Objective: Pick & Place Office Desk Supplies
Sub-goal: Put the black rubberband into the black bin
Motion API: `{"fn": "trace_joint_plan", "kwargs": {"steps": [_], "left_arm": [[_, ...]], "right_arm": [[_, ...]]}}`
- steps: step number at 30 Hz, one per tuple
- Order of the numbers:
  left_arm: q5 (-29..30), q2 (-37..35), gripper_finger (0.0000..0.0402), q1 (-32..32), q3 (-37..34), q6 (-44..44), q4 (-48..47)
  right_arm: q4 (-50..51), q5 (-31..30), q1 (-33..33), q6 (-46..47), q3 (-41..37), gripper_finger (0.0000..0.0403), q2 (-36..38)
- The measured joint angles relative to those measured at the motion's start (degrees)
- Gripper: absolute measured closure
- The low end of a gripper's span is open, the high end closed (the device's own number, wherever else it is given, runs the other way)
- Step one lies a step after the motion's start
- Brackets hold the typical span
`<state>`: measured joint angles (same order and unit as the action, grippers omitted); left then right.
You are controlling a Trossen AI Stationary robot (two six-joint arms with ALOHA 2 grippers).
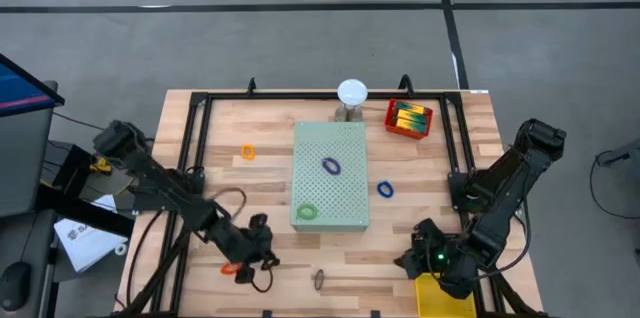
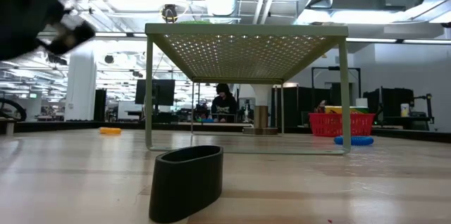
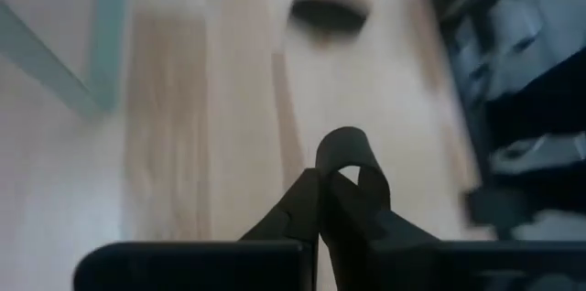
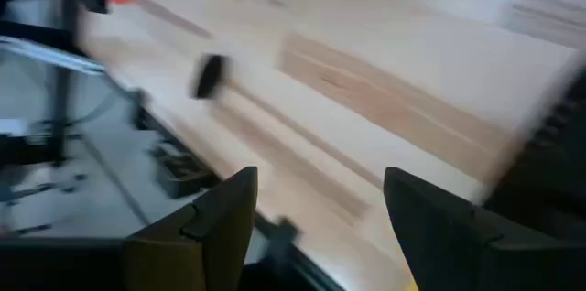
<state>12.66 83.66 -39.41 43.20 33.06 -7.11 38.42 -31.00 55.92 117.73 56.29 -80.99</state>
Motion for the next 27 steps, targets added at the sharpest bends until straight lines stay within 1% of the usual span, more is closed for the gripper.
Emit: {"fn": "trace_joint_plan", "kwargs": {"steps": [6, 10, 14, 17, 20, 23, 27], "left_arm": [[3.56, -11.58, 0.04, 2.61, 0.0, -1.58, 2.58], [5.14, -15.67, 0.0401, 5.37, 0.0, -2.75, 8.98], [5.42, -15.6, 0.0401, 10.52, 0.0, -2.68, 18.96], [5.4, -14.46, 0.0401, 14.51, 0.0, -2.38, 29.1], [5.31, -12.95, 0.0401, 17.53, 0.0, -2.17, 37.93], [5.17, -11.24, 0.0401, 19.59, 0.0, -0.49, 43.17], [5.05, -8.39, 0.0401, 20.91, 0.0, 2.45, 47.28]], "right_arm": [[-10.89, -8.71, -3.54, -10.66, 0.0, 0.0168, 0.0], [-19.96, -13.08, -6.24, -20.1, 0.0, 0.0168, 0.0], [-32.01, -18.15, -9.07, -31.2, 0.0, 0.0168, 0.02], [-41.38, -18.72, -11.53, -40.92, 0.0, 0.0168, 0.02], [-48.38, -18.75, -13.92, -48.73, 0.0, 0.0168, 0.02], [-51.88, -18.52, -16.08, -53.76, 0.0, 0.0168, 0.02], [-52.47, -16.46, -19.1, -56.13, 0.0, 0.0167, 0.02]]}}
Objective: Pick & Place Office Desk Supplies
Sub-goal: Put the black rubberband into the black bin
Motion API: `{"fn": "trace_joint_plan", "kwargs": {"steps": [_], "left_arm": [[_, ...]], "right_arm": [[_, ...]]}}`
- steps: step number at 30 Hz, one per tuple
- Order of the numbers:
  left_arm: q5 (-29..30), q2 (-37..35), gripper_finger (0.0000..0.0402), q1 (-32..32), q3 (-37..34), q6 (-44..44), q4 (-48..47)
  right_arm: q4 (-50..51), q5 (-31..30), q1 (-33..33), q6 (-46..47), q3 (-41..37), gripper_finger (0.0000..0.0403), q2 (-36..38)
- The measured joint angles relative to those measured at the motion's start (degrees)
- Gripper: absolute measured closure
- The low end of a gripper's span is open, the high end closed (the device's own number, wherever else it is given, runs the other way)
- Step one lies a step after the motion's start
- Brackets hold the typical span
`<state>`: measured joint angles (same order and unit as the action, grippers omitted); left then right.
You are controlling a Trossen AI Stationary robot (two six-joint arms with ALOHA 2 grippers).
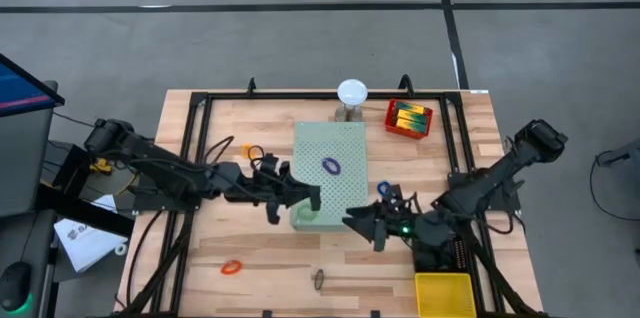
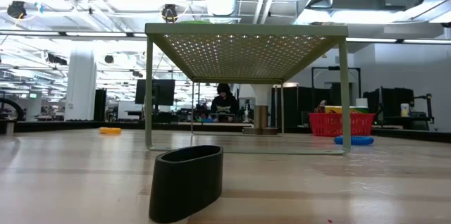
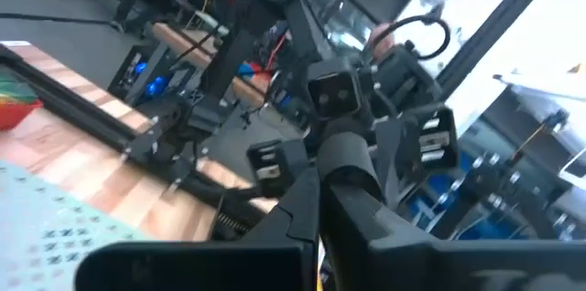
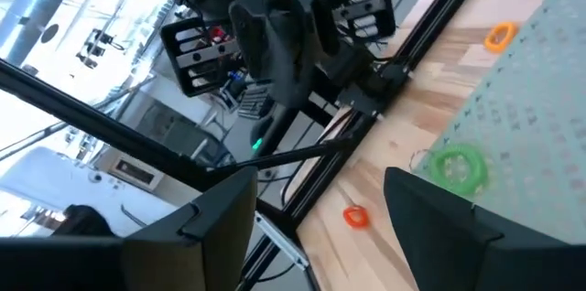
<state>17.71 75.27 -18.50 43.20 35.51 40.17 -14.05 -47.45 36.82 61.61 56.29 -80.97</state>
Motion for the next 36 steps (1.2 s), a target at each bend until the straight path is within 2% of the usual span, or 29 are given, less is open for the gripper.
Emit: {"fn": "trace_joint_plan", "kwargs": {"steps": [9, 15, 24, 36], "left_arm": [[1.43, 5.2, 0.0401, 0.18, 0.0, 2.35, 8.67], [2.09, 6.13, 0.0401, 0.3, 0.0, 2.53, 10.35], [2.45, 6.13, 0.0401, 2.08, 0.0, 2.53, 10.35], [1.83, 6.12, 0.0401, 2.73, 0.04, 2.53, 11.12]], "right_arm": [[-2.84, 7.21, -6.38, -3.89, 0.0, 0.0167, 0.0], [-3.35, 14.29, -10.21, -4.86, 0.0, 0.0167, 0.0], [-7.88, 20.32, -13.68, -7.68, 0.0, 0.0167, 0.0], [-7.98, 22.09, -15.66, -7.69, 0.0, 0.0168, 0.0]]}}
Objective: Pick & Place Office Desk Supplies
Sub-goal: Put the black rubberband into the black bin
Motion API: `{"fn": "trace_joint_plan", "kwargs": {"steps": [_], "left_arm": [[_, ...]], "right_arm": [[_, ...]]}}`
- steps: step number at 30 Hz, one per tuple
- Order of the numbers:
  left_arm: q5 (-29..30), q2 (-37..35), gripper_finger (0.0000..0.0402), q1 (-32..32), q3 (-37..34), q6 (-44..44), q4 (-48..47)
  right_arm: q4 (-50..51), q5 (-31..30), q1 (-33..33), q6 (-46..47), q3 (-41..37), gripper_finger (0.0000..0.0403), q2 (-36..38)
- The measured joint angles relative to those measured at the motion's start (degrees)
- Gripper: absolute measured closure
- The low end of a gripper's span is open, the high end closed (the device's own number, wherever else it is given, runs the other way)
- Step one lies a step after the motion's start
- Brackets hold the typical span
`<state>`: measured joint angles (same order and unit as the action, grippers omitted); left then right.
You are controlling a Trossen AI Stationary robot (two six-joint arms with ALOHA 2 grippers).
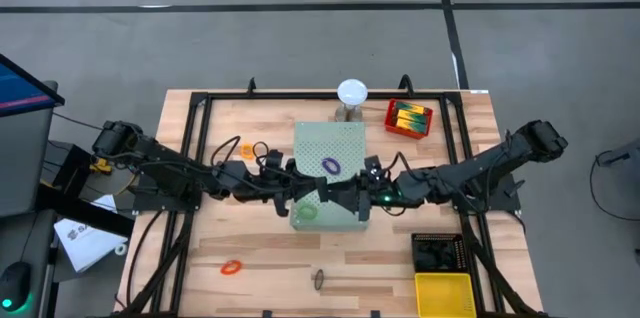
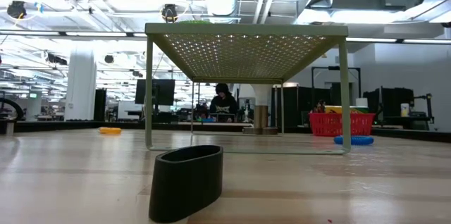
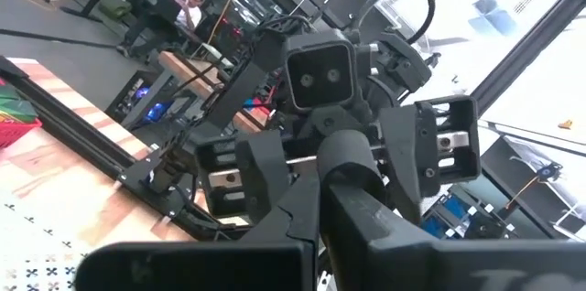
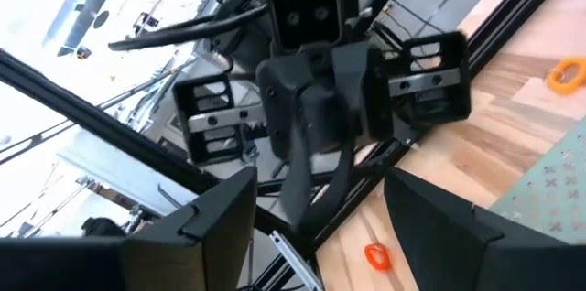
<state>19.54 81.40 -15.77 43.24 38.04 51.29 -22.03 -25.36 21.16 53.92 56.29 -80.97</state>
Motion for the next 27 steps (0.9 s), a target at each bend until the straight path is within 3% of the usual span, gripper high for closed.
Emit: {"fn": "trace_joint_plan", "kwargs": {"steps": [8, 16, 20, 27], "left_arm": [[-0.04, 0.01, 0.0401, 1.64, 0.36, 0.42, 0.17], [-0.5, -0.01, 0.0401, 2.36, 0.98, 0.42, 0.21], [-0.52, -0.01, 0.0401, 2.36, 0.98, 0.42, 0.21], [-0.64, -0.01, 0.0402, 2.36, 1.01, 0.42, 0.21]], "right_arm": [[-0.88, 0.87, -1.15, -0.41, 0.0, 0.0175, 0.0], [-0.88, 1.39, -1.45, -1.05, 0.0, 0.0213, 0.0], [-0.91, 1.38, -1.45, -1.91, 0.0, 0.0263, -0.02], [-1.05, 1.36, -1.34, -3.79, 0.0, 0.0389, 0.0]]}}
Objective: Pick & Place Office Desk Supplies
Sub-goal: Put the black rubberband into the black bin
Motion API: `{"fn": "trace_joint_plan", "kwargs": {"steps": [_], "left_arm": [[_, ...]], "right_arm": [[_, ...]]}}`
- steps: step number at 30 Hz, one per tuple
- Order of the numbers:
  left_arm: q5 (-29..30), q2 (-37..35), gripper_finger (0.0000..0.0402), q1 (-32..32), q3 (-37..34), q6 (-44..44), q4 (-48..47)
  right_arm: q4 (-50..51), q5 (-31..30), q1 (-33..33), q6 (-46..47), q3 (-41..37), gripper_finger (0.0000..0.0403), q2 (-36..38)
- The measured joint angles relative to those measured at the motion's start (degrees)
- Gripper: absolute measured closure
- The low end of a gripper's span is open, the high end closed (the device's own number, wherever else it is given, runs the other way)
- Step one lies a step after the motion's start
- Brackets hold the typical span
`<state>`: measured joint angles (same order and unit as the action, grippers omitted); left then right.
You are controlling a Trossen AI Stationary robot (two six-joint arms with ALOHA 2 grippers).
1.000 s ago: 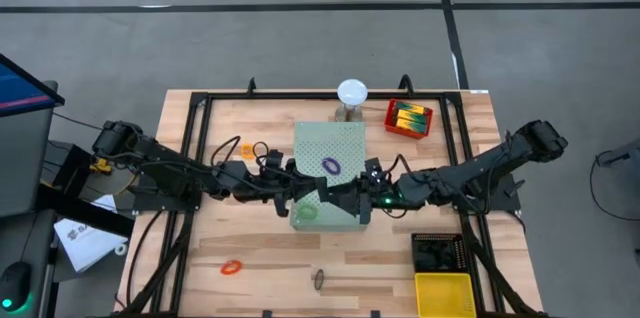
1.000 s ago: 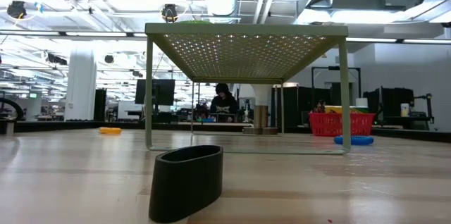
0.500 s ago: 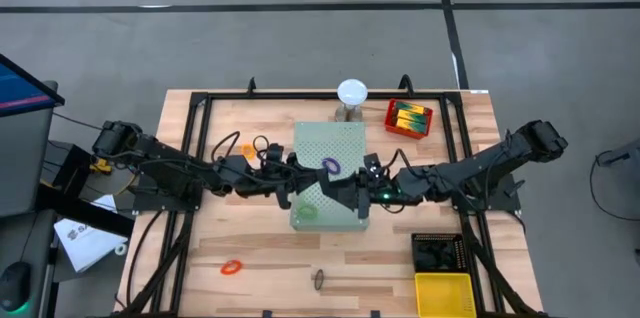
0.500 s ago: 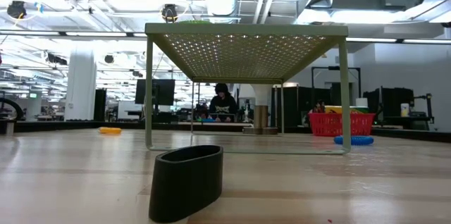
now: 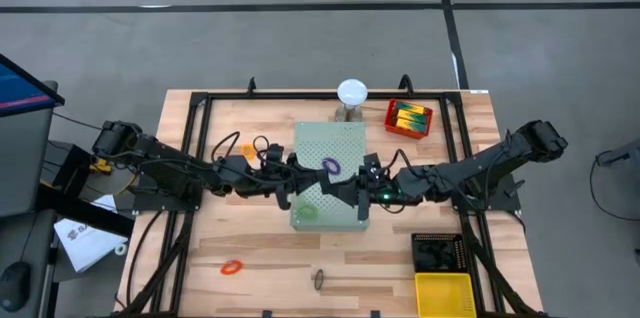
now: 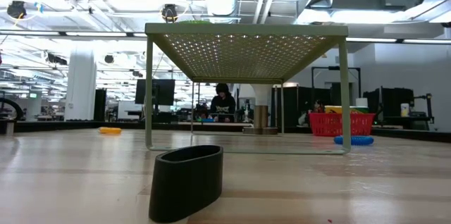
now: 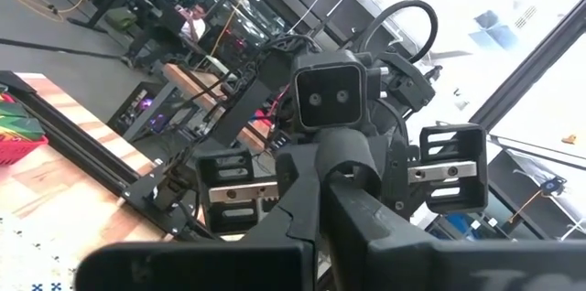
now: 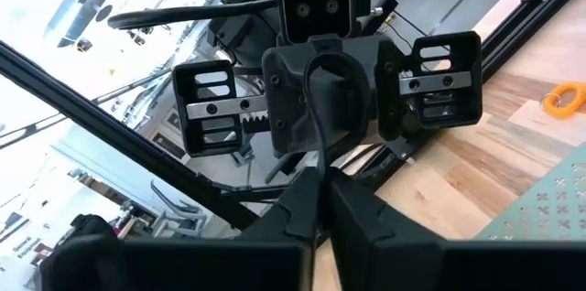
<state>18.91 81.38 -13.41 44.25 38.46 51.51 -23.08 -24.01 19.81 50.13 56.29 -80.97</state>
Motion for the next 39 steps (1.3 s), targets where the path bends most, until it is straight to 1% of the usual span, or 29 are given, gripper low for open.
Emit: {"fn": "trace_joint_plan", "kwargs": {"steps": [4, 8, 11, 17, 19, 24, 28, 31, 35, 37, 39], "left_arm": [[-0.01, 0.0, 0.0397, 0.0, 0.0, 0.0, 0.0], [-0.36, 0.0, 0.0381, -0.33, 0.0, 2.18, -0.02], [-3.41, -0.02, 0.0363, -0.99, 0.02, 3.59, -1.28], [-5.67, -0.04, 0.0324, -3.77, 0.02, 4.12, -9.57], [-5.89, -0.09, 0.0315, -5.02, 0.02, 4.17, -12.7], [-5.85, -2.71, 0.0303, -8.42, 0.0, 4.02, -24.86], [-5.8, -6.97, 0.03, -11.45, 0.0, 3.59, -33.76], [-5.81, -11.52, 0.03, -14.63, 0.0, 3.56, -41.36], [-5.59, -18.19, 0.03, -19.64, 0.0, 3.64, -51.4], [-4.26, -20.97, 0.03, -22.07, 0.0, 4.27, -55.63], [-1.94, -23.39, 0.03, -24.41, 0.0, 5.82, -59.81]], "right_arm": [[-0.1, -0.65, 0.15, -0.17, 0.0, 0.0393, 0.0], [0.07, -4.72, 1.35, -0.61, 0.0, 0.0398, -0.01], [0.05, -8.26, 2.57, -1.12, 0.0, 0.04, -0.02], [-0.1, -13.69, 3.9, -1.27, -0.02, 0.0401, 0.0], [0.31, -14.35, 3.72, -1.27, -0.02, 0.0402, -0.02], [3.36, -15.04, 3.72, -0.06, -0.02, 0.0402, 0.0], [9.21, -15.06, 4.73, 4.92, -0.02, 0.0402, 0.0], [15.54, -15.04, 7.44, 10.12, -0.02, 0.0403, 0.12], [25.4, -14.9, 13.66, 20.71, -0.02, 0.0403, 0.52], [29.64, -14.92, 17.65, 27.07, -0.04, 0.0403, 0.93], [31.86, -15.13, 21.79, 33.31, 0.1, 0.0403, 1.22]]}}
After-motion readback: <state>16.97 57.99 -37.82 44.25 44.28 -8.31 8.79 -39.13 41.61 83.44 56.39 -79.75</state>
